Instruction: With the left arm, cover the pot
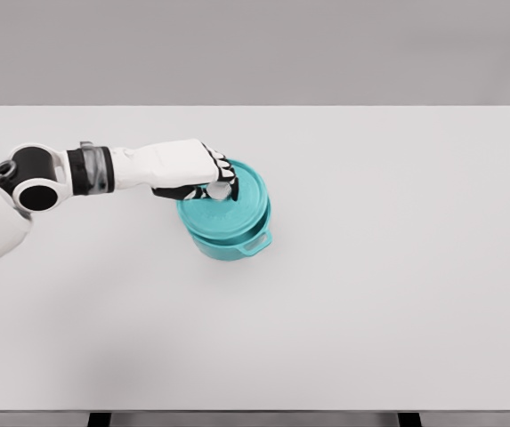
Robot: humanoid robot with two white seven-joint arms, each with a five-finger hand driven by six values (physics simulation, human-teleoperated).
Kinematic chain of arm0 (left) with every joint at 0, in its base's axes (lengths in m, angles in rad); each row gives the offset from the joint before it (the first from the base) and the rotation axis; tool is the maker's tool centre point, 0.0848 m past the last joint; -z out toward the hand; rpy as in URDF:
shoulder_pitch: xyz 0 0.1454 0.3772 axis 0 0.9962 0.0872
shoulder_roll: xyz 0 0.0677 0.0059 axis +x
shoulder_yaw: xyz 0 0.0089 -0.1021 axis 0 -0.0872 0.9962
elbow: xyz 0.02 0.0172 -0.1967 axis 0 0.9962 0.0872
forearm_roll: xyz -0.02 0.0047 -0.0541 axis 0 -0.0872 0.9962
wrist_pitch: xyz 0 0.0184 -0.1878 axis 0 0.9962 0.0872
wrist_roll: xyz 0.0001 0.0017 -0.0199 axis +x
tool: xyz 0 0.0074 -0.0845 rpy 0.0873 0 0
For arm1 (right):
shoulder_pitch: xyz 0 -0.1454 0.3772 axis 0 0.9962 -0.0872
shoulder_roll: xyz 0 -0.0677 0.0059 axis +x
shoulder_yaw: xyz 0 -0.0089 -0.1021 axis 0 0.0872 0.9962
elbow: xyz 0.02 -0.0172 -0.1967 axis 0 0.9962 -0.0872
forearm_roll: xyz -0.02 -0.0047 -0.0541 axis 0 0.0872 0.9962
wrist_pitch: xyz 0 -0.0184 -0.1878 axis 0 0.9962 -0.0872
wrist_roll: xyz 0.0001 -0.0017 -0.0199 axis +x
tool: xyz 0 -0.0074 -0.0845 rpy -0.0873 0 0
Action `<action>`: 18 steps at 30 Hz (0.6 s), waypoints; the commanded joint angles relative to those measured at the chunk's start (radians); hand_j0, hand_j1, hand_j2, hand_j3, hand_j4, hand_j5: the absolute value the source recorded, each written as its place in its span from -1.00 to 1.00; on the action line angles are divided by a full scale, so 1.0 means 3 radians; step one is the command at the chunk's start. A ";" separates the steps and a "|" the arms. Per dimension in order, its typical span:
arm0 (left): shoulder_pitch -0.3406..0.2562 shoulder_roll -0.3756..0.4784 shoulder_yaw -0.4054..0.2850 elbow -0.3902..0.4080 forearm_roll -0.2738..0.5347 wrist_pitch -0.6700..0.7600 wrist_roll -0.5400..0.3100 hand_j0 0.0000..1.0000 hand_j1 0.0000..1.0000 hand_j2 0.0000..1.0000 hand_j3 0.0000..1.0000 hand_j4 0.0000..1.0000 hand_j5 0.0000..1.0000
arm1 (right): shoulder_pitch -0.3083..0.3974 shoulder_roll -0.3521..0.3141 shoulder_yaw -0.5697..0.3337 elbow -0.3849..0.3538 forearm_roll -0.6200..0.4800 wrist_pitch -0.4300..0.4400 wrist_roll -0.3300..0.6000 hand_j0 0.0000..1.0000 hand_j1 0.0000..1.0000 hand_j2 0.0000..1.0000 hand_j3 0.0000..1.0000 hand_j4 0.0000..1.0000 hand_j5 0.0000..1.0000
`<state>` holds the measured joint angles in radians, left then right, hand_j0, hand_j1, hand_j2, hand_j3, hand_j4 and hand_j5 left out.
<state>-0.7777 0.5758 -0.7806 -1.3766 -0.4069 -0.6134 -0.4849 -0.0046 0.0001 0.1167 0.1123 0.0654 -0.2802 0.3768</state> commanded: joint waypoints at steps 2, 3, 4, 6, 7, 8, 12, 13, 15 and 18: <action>0.0000 -0.0017 0.0000 0.0002 0.0017 0.0008 0.0001 -0.07 -0.07 -0.07 -0.07 -0.07 -0.07 | 0.0000 0.0000 -0.0001 0.0004 0.0002 -0.0002 0.0002 1.00 1.00 1.00 1.00 1.00 1.00; -0.0005 -0.0017 0.0000 0.0002 0.0017 0.0008 0.0001 -0.07 -0.07 -0.07 -0.07 -0.07 -0.07 | 0.0000 0.0000 -0.0001 0.0004 0.0002 -0.0002 0.0002 1.00 1.00 1.00 1.00 1.00 1.00; -0.0005 -0.0017 -0.0041 0.0002 0.0017 0.0008 0.0006 -0.07 -0.07 -0.07 -0.07 -0.07 -0.07 | 0.0000 0.0000 -0.0001 -0.0001 0.0002 -0.0002 0.0002 1.00 1.00 1.00 1.00 1.00 1.00; -0.0010 -0.0022 -0.0077 0.0007 0.0017 0.0008 0.0001 -0.07 -0.07 -0.07 -0.07 -0.07 -0.07 | 0.0000 0.0000 -0.0001 -0.0001 0.0002 -0.0002 0.0002 1.00 1.00 1.00 1.00 1.00 1.00; -0.0010 -0.0022 -0.0077 0.0007 0.0017 0.0008 0.0001 -0.07 -0.07 -0.07 -0.07 -0.07 -0.07 | 0.0000 0.0000 -0.0001 -0.0001 0.0002 -0.0002 -0.0003 1.00 1.00 1.00 1.00 1.00 1.00; -0.0005 -0.0017 -0.0077 0.0012 0.0017 0.0008 0.0001 -0.07 -0.07 -0.07 -0.07 -0.07 -0.07 | 0.0000 0.0000 -0.0001 -0.0001 0.0002 -0.0002 0.0002 1.00 1.00 1.00 1.00 1.00 1.00; -0.0005 -0.0017 -0.0077 0.0012 0.0006 0.0008 0.0001 -0.07 -0.07 -0.07 -0.07 -0.07 -0.07 | 0.0000 0.0000 -0.0001 -0.0001 0.0002 -0.0002 0.0002 1.00 1.00 1.00 1.00 1.00 1.00; -0.0005 -0.0017 -0.0072 0.0012 0.0006 0.0008 0.0006 -0.05 -0.05 -0.05 -0.05 -0.05 -0.05 | 0.0000 0.0000 -0.0001 -0.0001 0.0002 -0.0002 0.0002 1.00 1.00 1.00 1.00 1.00 1.00; -0.0005 -0.0017 -0.0072 0.0007 0.0001 0.0008 0.0006 0.04 0.04 0.04 0.04 0.04 0.04 | 0.0000 0.0000 -0.0001 -0.0001 0.0002 -0.0002 0.0002 1.00 1.00 1.00 1.00 1.00 1.00; -0.0005 -0.0012 -0.0067 0.0012 -0.0009 0.0008 0.0011 0.36 0.36 0.36 0.36 0.36 0.36 | 0.0000 0.0000 -0.0001 -0.0001 0.0002 -0.0002 0.0002 1.00 1.00 1.00 1.00 1.00 1.00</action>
<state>-0.7793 0.5711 -0.8023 -1.3735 -0.4141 -0.6133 -0.4829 -0.0046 0.0001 0.1167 0.1125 0.0654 -0.2802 0.3769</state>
